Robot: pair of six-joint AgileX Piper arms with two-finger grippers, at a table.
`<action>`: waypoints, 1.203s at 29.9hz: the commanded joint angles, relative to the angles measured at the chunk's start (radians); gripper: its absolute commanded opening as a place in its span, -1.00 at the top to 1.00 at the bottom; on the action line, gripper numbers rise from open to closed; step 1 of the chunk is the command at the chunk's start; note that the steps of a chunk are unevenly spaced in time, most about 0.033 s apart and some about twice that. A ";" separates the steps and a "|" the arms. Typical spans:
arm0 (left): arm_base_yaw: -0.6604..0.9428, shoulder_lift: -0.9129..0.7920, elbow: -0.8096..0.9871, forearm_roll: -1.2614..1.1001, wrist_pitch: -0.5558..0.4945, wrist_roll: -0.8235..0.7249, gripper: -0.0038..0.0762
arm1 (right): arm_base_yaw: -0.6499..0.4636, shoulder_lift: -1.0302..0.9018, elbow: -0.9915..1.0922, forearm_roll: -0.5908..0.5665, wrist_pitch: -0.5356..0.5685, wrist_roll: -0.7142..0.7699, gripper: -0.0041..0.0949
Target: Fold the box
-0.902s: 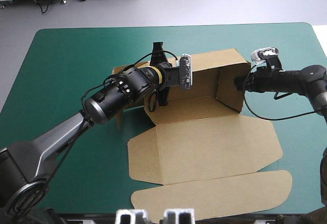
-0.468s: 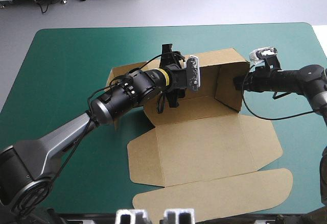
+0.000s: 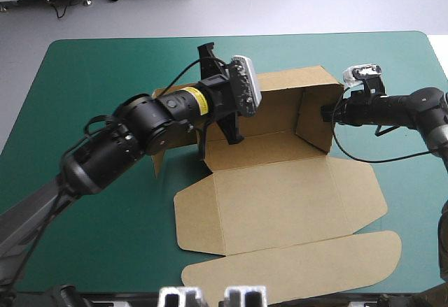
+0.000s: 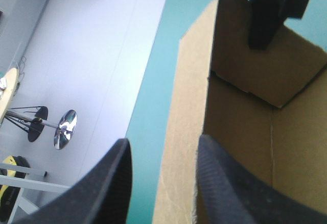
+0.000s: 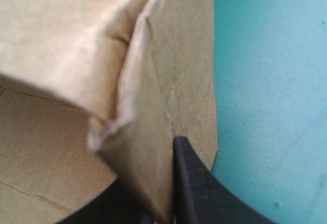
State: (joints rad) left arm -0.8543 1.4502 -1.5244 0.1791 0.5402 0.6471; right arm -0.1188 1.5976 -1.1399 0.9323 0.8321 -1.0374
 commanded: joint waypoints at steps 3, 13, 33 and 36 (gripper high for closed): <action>-0.005 -0.135 -0.033 0.049 0.012 -0.065 0.42 | 0.018 -0.014 -0.006 -0.003 0.169 0.073 0.92; 0.154 -0.175 -0.033 0.678 0.182 -0.658 0.92 | 0.198 -0.068 -0.019 -0.135 0.043 0.319 0.91; 0.643 -0.504 0.180 -0.222 0.469 -0.429 0.92 | 0.242 -0.033 -0.488 -0.581 0.415 0.856 0.91; 0.643 -0.598 0.312 -0.209 0.451 -0.489 0.92 | 0.242 0.016 -0.486 -0.575 0.410 0.837 0.91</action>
State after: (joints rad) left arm -0.2151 0.9289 -1.2816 -0.0177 1.0486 0.2073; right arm 0.1245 1.6068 -1.5942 0.3165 1.2369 -0.1877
